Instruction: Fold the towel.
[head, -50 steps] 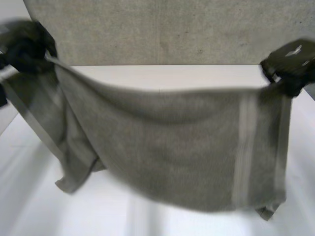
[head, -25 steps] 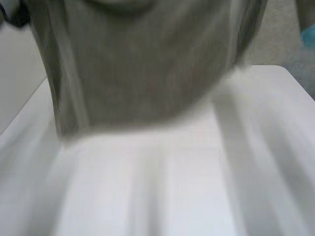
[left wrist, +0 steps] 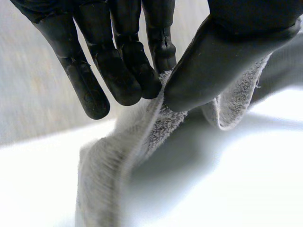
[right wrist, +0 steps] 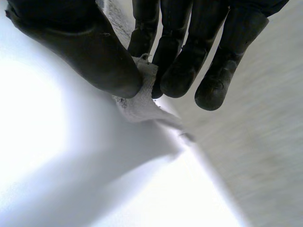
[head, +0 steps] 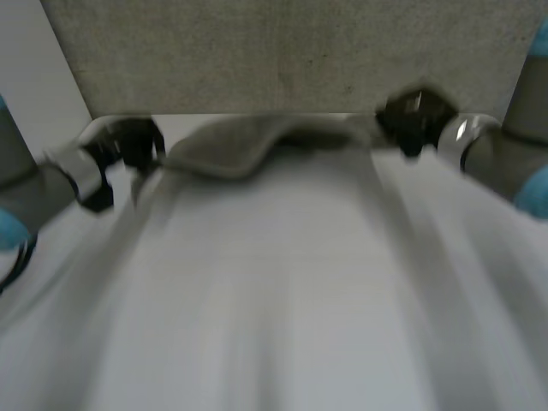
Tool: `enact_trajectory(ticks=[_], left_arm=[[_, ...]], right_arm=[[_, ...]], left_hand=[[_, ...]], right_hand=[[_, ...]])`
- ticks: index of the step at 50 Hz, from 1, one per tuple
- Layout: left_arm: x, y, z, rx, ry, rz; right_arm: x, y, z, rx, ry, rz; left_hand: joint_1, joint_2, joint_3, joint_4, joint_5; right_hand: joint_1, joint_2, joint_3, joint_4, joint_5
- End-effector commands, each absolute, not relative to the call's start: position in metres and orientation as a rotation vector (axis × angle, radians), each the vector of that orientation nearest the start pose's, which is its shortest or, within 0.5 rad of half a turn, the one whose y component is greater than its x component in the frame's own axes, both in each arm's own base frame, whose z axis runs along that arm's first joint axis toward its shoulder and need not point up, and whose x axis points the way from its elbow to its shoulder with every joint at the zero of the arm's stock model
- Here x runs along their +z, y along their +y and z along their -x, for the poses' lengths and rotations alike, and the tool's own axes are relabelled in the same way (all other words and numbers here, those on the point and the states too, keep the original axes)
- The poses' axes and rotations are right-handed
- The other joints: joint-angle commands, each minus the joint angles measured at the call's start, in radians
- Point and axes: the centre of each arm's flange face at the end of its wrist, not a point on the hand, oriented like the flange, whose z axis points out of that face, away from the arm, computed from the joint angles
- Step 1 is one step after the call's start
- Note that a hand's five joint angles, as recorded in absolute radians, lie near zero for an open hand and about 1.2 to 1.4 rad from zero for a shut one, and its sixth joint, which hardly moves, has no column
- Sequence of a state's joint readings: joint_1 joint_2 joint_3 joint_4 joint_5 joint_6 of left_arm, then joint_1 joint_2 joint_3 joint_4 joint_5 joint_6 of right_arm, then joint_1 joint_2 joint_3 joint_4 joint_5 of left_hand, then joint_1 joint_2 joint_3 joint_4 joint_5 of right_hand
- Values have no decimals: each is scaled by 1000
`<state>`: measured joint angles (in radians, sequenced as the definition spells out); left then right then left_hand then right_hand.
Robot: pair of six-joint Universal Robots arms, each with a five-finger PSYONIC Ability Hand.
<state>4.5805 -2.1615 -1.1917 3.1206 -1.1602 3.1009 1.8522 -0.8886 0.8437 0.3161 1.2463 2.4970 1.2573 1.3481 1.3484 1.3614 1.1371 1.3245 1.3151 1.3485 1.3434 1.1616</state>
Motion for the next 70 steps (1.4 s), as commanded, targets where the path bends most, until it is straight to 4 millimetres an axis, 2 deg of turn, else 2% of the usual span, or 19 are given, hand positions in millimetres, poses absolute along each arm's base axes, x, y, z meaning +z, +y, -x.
enact_trajectory(ticks=[1, 6, 8, 9, 11, 12, 14, 19, 23, 28, 31, 36, 41, 52, 64, 66, 68, 69, 70], left_arm=[[132, -341, 217, -1805, 2713, -961], [148, -324, 216, -1769, 2705, -1009], [182, -312, 210, -1825, 2660, -997], [182, -312, 210, -1825, 2660, -997], [217, -295, 207, -1924, 2576, -994], [218, -295, 207, -1925, 2576, -994], [256, -278, 198, -2060, 2442, -953], [294, -258, 190, -2213, 2308, -885], [302, -254, 189, -2267, 2288, -851], [290, -257, 188, -2237, 2348, -832], [263, -266, 194, -2156, 2455, -866], [239, -283, 205, -2121, 2525, -940], [219, -326, 228, -2180, 2474, -1009], [178, -409, 259, -2210, 2438, -1024], [132, -439, 271, -2110, 2507, -1043], [131, -441, 272, -2108, 2492, -1043], [128, -443, 271, -2093, 2470, -1016], [128, -443, 270, -2093, 2470, -1016], [129, -444, 270, -2086, 2462, -995]], right_arm=[[159, -357, -238, -1824, 2175, 1531], [179, -344, -221, -1867, 2200, 1494], [213, -328, -211, -1964, 2174, 1450], [213, -328, -211, -1964, 2174, 1450], [263, -309, -198, -2136, 2116, 1337], [263, -309, -198, -2137, 2116, 1337], [292, -296, -185, -2234, 2071, 1236], [302, -288, -171, -2222, 2068, 1210], [303, -284, -166, -2186, 2087, 1211], [300, -286, -166, -2160, 2111, 1204], [291, -294, -167, -2118, 2134, 1195], [275, -321, -168, -2053, 2188, 1174], [250, -361, -191, -2027, 2262, 1165], [207, -412, -224, -2069, 2364, 1131], [170, -444, -248, -2186, 2398, 1065], [169, -448, -250, -2213, 2377, 1061], [165, -456, -252, -2254, 2361, 1056], [165, -456, -252, -2254, 2361, 1056], [163, -458, -253, -2263, 2361, 1058]], left_hand=[[139, 48, 48, 35, 85], [139, 48, 48, 35, 85], [139, 48, 48, 35, 85], [139, 48, 48, 35, 85], [139, 48, 48, 35, 85], [139, 48, 48, 35, 85], [139, 48, 48, 35, 85], [139, 48, 48, 35, 85], [139, 48, 48, 35, 85], [139, 48, 48, 35, 85], [139, 48, 48, 35, 85], [139, 48, 48, 35, 85], [139, 48, 48, 35, 85], [139, 48, 48, 35, 85], [139, 48, 48, 35, 85], [66, -25, -25, -38, 12], [-442, -533, -533, -546, -496], [-445, -536, -536, -549, -499], [-794, -884, -885, -898, -848]], right_hand=[[72, 81, 48, 53, 60], [72, 81, 48, 53, 60], [72, 81, 48, 53, 60], [72, 81, 48, 53, 60], [72, 81, 48, 53, 60], [72, 81, 48, 53, 60], [72, 81, 48, 53, 60], [72, 81, 48, 53, 60], [72, 81, 48, 53, 60], [72, 81, 48, 53, 60], [72, 81, 48, 53, 60], [72, 81, 48, 53, 60], [72, 81, 48, 53, 60], [72, 81, 48, 53, 60], [72, 81, 48, 53, 60], [72, 81, 48, 53, 60], [72, 81, 48, 53, 60], [72, 81, 48, 53, 60], [-125, -115, -149, -144, -137]])
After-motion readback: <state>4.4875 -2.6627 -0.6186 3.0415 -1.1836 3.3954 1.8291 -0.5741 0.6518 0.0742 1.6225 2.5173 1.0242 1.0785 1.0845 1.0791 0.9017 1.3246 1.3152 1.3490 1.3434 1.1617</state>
